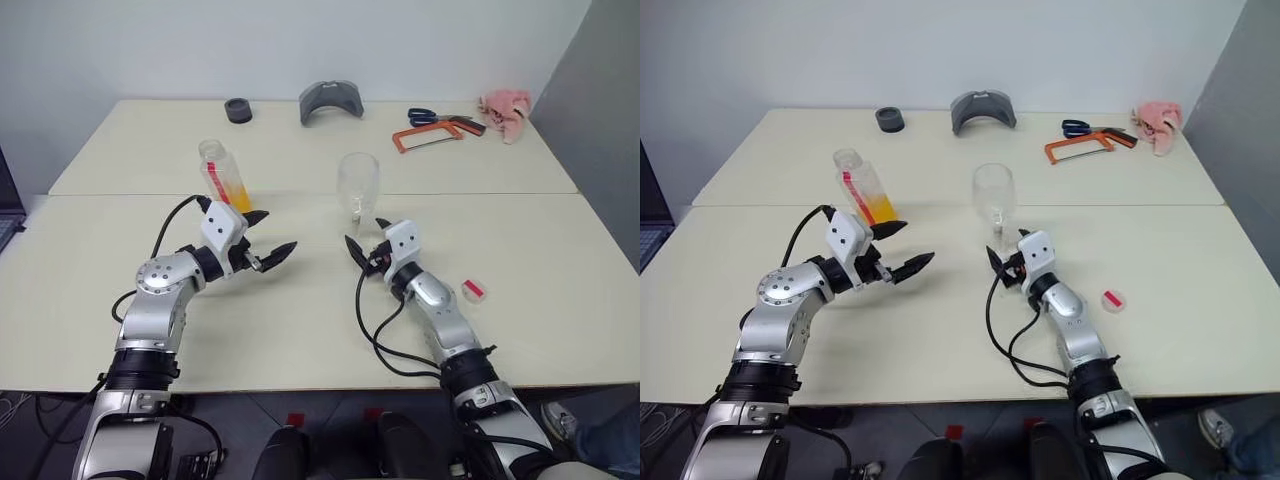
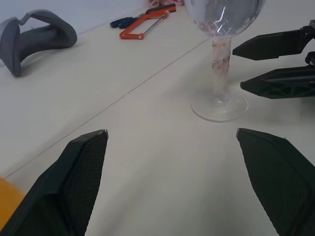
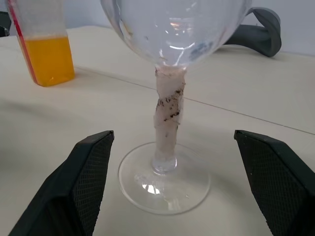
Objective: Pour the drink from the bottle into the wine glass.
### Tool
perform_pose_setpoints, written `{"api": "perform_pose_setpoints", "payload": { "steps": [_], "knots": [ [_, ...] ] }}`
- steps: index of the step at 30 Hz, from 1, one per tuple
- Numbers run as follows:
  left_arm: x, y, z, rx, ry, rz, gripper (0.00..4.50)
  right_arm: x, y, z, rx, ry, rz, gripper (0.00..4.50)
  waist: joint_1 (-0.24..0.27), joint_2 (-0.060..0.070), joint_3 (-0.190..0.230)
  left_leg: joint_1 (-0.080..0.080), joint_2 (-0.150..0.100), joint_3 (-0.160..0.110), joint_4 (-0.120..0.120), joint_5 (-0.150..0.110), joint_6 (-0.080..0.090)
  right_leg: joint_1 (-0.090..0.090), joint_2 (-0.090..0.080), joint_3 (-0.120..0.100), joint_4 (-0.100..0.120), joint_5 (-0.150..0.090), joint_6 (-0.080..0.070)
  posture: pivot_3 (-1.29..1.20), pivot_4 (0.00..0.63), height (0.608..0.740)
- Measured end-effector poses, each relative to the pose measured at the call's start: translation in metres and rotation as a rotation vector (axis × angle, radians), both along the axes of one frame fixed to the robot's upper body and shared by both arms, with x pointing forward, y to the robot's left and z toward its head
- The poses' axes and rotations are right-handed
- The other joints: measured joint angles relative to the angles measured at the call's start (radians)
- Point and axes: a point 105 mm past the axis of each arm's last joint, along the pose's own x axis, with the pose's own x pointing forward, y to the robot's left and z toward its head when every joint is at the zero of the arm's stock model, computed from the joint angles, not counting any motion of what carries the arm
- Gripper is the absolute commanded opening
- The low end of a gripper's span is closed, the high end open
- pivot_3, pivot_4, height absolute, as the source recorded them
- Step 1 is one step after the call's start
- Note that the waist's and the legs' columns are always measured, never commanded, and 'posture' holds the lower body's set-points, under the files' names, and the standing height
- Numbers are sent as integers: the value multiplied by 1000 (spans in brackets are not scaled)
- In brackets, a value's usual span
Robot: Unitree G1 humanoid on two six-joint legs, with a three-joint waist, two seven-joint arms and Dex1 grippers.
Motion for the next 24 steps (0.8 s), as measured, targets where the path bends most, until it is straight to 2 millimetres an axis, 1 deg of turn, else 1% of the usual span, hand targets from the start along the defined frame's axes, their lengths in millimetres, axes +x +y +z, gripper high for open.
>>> {"api": "perform_pose_setpoints", "payload": {
  "steps": [4, 9, 10, 12, 13, 17, 21, 22, 24],
  "knots": [
    [-1, 1, -2, -2, 1, 10, 4500, 5, 5, 1, 7, 22, -10, 4177, -1, 0, 0, 0, 0, 0, 0, 0, 0, 0, 0, 0, 0, 0, 0, 0, 150, 740],
    [-1, 1, -1, -3, -3, 10, 4500, 16, 20, 13, 17, 19, 3, 4177, -1, 0, 0, 0, 0, 0, 0, 0, -1, 0, 0, 0, 0, 0, 0, 0, 150, 740],
    [-1, 0, -1, -4, -3, 10, 4500, 17, 23, 14, 24, 26, 6, 4012, -1, 0, 0, 0, 0, 0, 0, 1, -1, 0, 0, 0, 0, 0, 0, 0, 150, 740],
    [-1, 0, 0, -6, -4, 9, 4500, 20, 25, 13, 33, 41, 7, 3568, -1, 0, 0, 0, 0, 0, 0, 1, -1, 0, 0, 0, 0, 0, 0, 0, 150, 740],
    [-1, 1, 0, -6, -5, 9, 4500, 21, 24, 12, 35, 50, 4, 3250, -1, 0, 0, 0, 0, 0, 0, 1, -1, 0, 0, 0, 0, 0, 0, 0, 150, 740],
    [-1, 3, 0, -9, -6, 16, 4500, 24, 24, 11, 39, 60, 2, 1847, -1, 0, 0, 0, 0, 0, 0, 0, -1, 0, 0, 0, 0, 0, 0, 0, 150, 740],
    [-5, 8, -4, -8, 4, 30, 4500, 24, 28, 14, 41, 46, 23, 345, -3, 0, 0, 0, 0, 0, 0, 0, -1, 0, 0, 0, 0, 0, 0, 0, 150, 740],
    [-6, 10, -5, -6, 5, 32, 4500, 25, 30, 15, 37, 45, 31, 106, -4, 0, 0, 0, 0, 0, 0, 0, -1, 0, 0, 0, 0, 0, 0, 0, 150, 740],
    [-8, 13, -5, -6, 5, 38, 4500, 27, 35, 17, 34, 42, 44, 111, -5, 0, 0, 1, 1, 0, 0, 0, -1, 0, 0, 0, 1, 0, 0, 0, 150, 740]
  ]
}}
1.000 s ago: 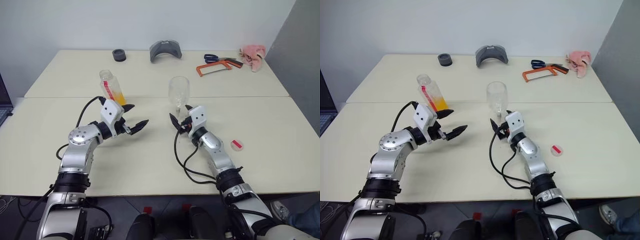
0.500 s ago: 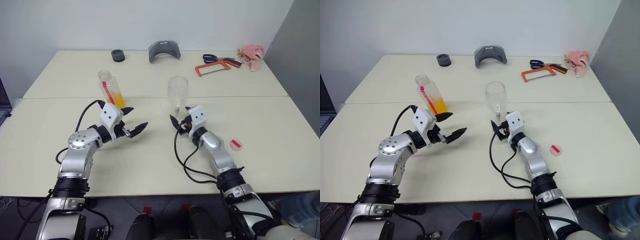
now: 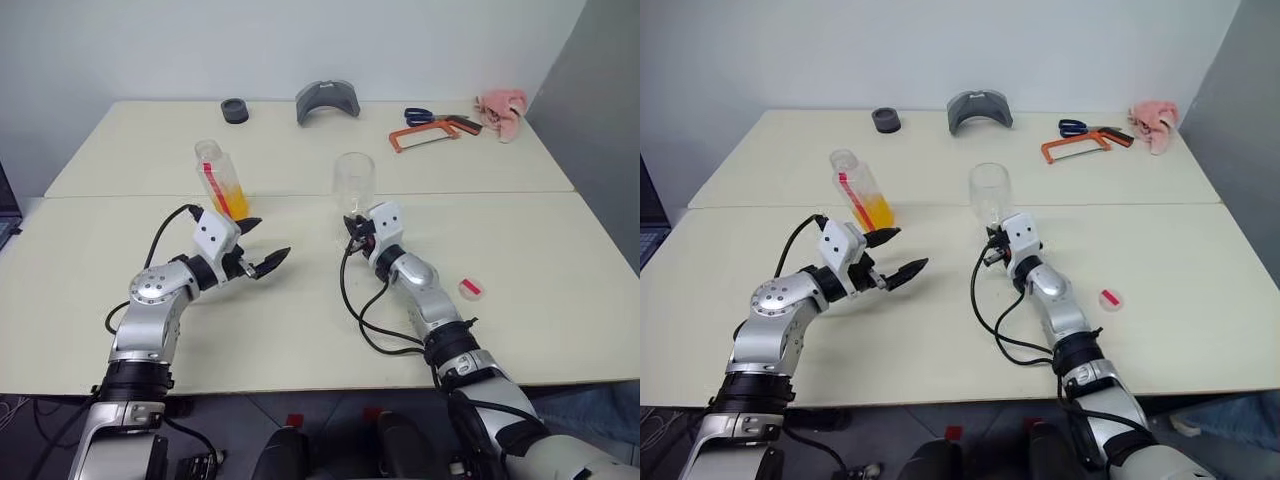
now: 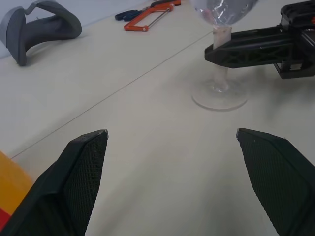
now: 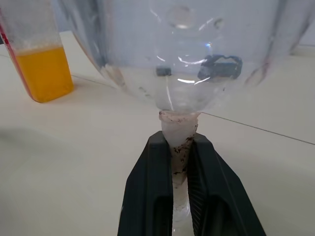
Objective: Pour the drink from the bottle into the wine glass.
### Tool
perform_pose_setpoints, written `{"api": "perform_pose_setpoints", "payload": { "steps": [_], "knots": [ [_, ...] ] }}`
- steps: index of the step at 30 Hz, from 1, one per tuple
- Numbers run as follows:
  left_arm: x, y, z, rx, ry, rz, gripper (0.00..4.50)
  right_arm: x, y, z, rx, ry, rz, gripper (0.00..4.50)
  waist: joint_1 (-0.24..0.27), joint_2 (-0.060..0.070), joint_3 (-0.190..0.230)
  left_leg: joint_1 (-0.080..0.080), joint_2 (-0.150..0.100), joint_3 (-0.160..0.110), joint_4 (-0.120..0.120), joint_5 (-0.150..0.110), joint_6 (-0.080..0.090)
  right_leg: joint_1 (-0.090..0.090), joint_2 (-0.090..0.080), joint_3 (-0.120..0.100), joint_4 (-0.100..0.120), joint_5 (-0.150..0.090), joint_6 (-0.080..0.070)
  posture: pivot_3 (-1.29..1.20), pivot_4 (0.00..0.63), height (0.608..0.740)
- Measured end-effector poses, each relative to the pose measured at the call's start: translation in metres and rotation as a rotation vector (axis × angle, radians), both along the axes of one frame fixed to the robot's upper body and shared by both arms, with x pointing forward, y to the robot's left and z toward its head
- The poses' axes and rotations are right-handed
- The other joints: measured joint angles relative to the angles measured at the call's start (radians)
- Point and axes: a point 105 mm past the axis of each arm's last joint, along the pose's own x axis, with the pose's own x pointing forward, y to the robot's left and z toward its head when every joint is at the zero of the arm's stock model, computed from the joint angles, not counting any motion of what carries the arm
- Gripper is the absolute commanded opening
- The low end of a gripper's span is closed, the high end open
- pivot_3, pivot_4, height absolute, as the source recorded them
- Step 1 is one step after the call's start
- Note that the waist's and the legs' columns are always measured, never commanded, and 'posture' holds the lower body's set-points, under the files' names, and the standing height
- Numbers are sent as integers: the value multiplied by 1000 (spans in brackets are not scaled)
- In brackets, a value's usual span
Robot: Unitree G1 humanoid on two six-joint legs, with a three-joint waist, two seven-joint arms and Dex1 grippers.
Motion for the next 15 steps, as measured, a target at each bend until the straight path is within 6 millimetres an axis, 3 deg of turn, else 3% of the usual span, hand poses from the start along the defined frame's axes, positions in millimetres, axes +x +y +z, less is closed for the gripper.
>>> {"api": "perform_pose_setpoints", "payload": {
  "steps": [7, 13, 15],
  "knots": [
    [-4, 8, 4, -2, -17, 28, 4500, 4, 33, 7, -2, 6, 79, 111, 0, 0, 0, 0, -1, 0, 0, 0, 0, 0, 0, 0, 0, 0, 0, 0, 150, 740],
    [-6, 11, 1, 3, -10, 44, 4500, 3, 39, -3, -27, 14, 102, 111, 1, 0, 0, 0, -1, 0, 0, 0, 0, 0, 0, 0, 0, 0, 0, 0, 150, 740],
    [-6, 11, 1, 3, -11, 44, 4500, 3, 39, -3, -28, 13, 104, 835, 1, 0, 0, 0, -1, 0, 0, 0, 0, 0, 0, 0, 0, 0, 0, 0, 150, 740]
  ]
}}
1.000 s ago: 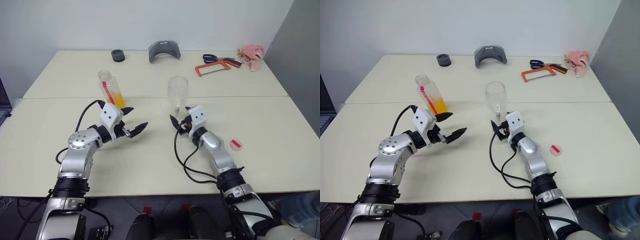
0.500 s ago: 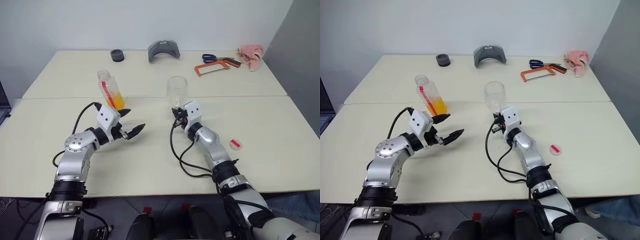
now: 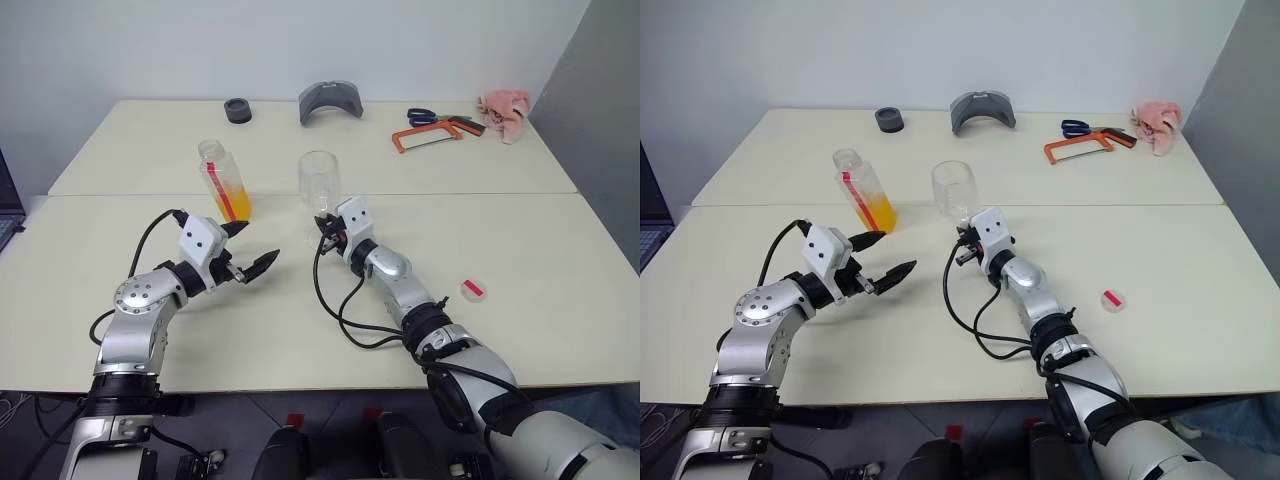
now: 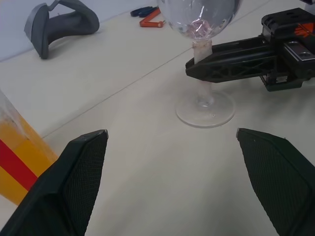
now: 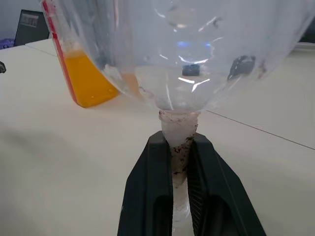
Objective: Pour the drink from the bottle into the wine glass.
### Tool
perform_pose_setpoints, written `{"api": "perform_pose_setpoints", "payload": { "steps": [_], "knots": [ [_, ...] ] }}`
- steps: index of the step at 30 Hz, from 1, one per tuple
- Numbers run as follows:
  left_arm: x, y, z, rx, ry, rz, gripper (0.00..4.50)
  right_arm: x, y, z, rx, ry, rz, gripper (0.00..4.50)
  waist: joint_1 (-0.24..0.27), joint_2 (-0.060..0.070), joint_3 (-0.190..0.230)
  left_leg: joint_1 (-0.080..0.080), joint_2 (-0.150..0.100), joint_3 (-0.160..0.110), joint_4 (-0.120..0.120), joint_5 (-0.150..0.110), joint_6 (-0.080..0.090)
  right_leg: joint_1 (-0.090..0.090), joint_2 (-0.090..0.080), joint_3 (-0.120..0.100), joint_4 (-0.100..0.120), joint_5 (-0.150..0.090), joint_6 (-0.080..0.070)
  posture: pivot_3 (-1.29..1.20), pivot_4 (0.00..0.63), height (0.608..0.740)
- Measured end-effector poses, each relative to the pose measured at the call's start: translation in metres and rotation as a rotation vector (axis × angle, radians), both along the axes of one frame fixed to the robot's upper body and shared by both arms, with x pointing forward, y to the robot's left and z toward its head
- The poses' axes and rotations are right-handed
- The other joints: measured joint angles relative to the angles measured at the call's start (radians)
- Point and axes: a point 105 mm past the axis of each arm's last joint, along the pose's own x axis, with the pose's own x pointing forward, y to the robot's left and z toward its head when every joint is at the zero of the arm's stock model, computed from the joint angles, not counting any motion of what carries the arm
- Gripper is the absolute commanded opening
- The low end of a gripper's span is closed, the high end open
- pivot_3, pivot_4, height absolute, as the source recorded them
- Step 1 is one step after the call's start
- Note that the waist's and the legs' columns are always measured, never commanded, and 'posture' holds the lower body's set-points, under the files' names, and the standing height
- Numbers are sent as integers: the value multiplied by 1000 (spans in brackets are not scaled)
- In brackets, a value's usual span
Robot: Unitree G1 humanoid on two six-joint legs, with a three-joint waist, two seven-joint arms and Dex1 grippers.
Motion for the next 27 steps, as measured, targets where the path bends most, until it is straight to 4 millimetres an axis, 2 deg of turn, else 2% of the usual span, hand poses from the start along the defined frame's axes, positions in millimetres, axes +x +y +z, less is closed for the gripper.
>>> {"api": "perform_pose_setpoints", "payload": {
  "steps": [2, 10, 11, 15, 18, 22, 24, 27],
  "knots": [
    [0, 0, 1, 1, -3, -1, 4500, 0, -1, -1, 2, -1, 4, 1356, 0, 0, 0, 0, 0, 0, 0, 0, 0, 0, 0, 0, 0, 0, 0, 0, 150, 740],
    [0, -2, 1, -12, -4, 0, 4500, -2, -3, 2, 9, -10, 28, 4278, 0, 0, 0, 0, 0, 0, 0, 0, 0, 0, 0, 0, 0, 0, 0, 0, 150, 740],
    [1, -2, 1, -18, -3, 3, 4500, -4, -4, 1, 10, -12, 37, 4480, 0, 0, 0, 0, 0, 0, 0, 0, 0, 0, 0, 0, 0, 0, 0, 0, 150, 740],
    [0, -4, 1, -30, -2, 9, 4500, -11, -15, -9, -4, -2, 51, 4480, 3, 0, 0, 0, 0, 0, 0, 0, 0, 0, 0, 0, 0, 0, 0, 0, 150, 740],
    [1, 0, -4, -44, 2, 57, 4500, -22, -38, -18, -45, 5, 42, 4480, 5, 0, 0, -1, 0, -1, 0, 0, 1, 0, -1, 0, 0, 0, 0, 0, 150, 740],
    [5, 10, -10, -83, -4, 177, 4500, -61, -59, -25, -118, 39, 132, 4480, 13, 0, 0, -2, 0, -3, 0, -1, 1, 0, -3, -1, -1, 0, 0, 0, 150, 740],
    [8, 16, -10, -104, -17, 244, 4500, -83, -63, -21, -143, 49, 176, 4480, 13, 0, 0, -2, 1, -2, 0, -1, 1, 0, -2, -1, -2, 0, 0, 0, 150, 740],
    [11, 24, -17, -113, -8, 321, 4500, -111, -63, 6, -131, 13, 221, 4480, 14, 0, 0, -1, 1, -3, 0, -1, 1, 0, -2, -1, -2, 0, 0, 0, 150, 740]
  ]
}}
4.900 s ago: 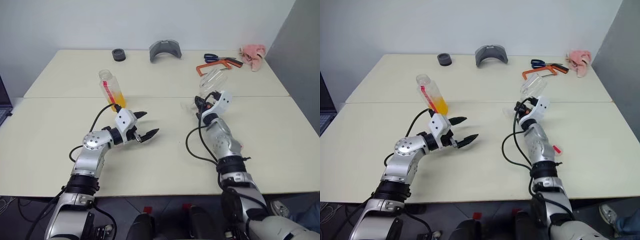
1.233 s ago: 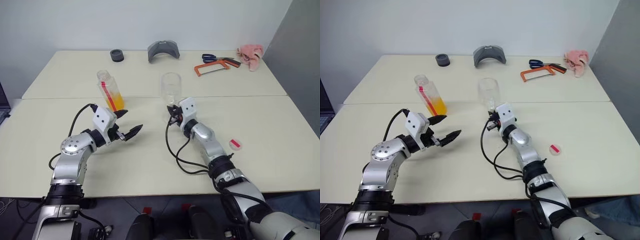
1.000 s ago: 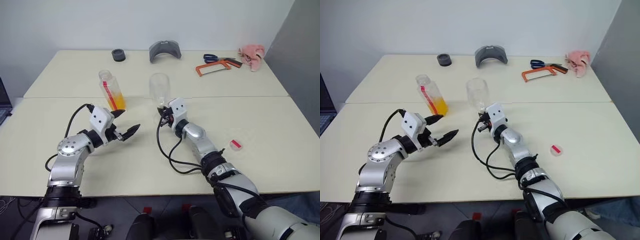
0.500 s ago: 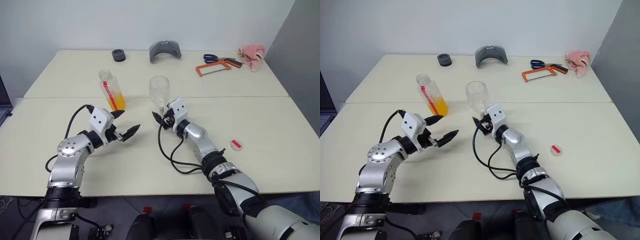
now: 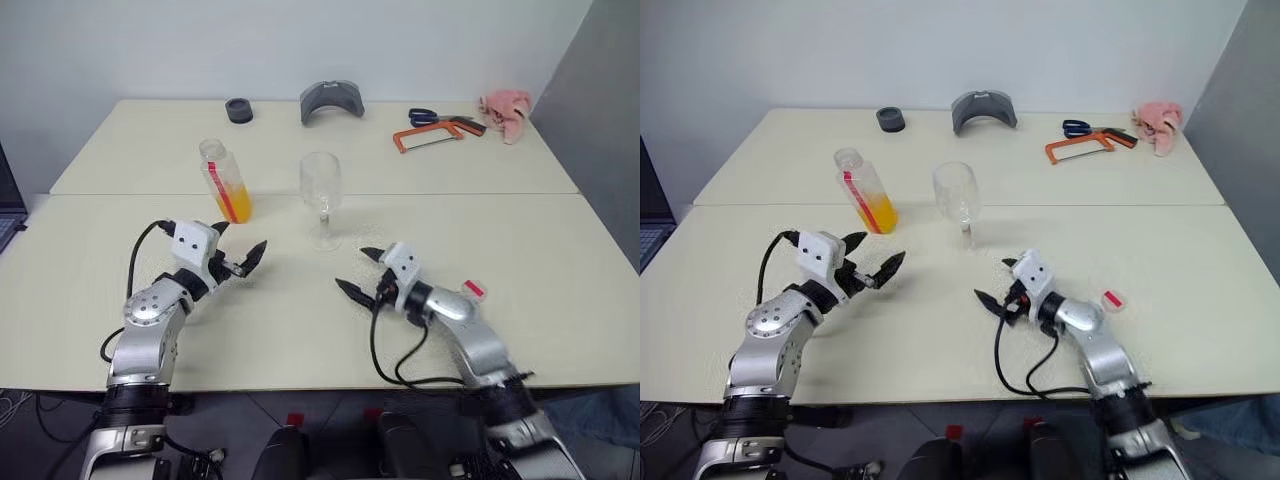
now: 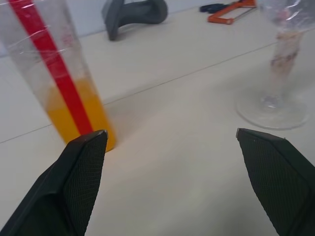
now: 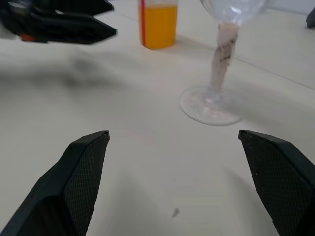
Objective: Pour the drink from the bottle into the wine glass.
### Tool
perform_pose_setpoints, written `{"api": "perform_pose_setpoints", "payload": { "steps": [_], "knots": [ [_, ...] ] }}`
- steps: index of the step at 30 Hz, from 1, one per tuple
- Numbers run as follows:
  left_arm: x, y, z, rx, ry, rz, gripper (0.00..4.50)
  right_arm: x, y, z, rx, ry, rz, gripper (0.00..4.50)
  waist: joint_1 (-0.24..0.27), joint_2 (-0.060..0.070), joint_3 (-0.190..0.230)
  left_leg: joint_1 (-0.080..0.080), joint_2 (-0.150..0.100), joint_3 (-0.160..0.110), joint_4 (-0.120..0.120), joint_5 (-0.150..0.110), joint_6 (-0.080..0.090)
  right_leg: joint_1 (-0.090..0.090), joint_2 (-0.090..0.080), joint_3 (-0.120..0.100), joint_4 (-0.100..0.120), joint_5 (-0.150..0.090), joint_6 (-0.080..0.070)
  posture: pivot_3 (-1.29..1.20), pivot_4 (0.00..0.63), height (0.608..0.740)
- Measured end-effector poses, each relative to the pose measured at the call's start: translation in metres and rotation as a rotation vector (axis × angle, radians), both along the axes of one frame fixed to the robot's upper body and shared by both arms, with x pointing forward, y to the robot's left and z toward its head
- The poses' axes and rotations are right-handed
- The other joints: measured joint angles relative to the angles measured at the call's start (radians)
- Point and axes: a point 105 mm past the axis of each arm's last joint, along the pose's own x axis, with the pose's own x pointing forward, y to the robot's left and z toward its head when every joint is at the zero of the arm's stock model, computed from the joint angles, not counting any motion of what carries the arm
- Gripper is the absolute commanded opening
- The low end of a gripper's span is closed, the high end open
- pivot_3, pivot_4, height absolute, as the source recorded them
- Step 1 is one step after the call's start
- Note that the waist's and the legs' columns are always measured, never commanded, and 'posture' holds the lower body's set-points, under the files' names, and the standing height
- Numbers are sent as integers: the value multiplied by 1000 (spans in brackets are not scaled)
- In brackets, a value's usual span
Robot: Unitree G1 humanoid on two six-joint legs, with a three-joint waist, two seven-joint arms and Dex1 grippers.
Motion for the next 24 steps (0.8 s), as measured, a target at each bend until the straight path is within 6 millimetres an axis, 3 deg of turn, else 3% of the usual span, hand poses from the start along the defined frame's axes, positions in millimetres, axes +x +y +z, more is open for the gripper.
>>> {"api": "perform_pose_setpoints", "payload": {
  "steps": [3, 6, 17, 24],
  "knots": [
    [6, 6, -4, -18, 16, 45, 4500, -18, 3, 24, 24, -38, 31, 4480, 8, 0, 0, 0, 0, -2, 0, 0, -1, 1, 1, -2, -1, 0, 0, 0, 150, 740],
    [16, 12, 1, -37, 11, 71, 4500, -29, 5, 35, 39, -37, 39, 4480, 18, -1, 0, 0, -2, -1, 1, 1, -1, 2, 2, -2, -1, 0, 0, 0, 150, 740],
    [44, 10, 23, -68, -23, 83, 4500, -31, 8, 51, 22, -73, 18, 4480, 24, -1, -1, 0, -2, -1, 0, 1, -1, 2, 2, -2, -3, 0, 0, 0, 150, 740],
    [54, 15, 25, -92, -16, 115, 4500, -36, 13, 57, 58, -61, 64, 4480, 24, -1, -1, -1, -2, -1, 1, 1, -1, 2, 2, -2, -4, 0, 0, 0, 150, 740]
  ]
}}
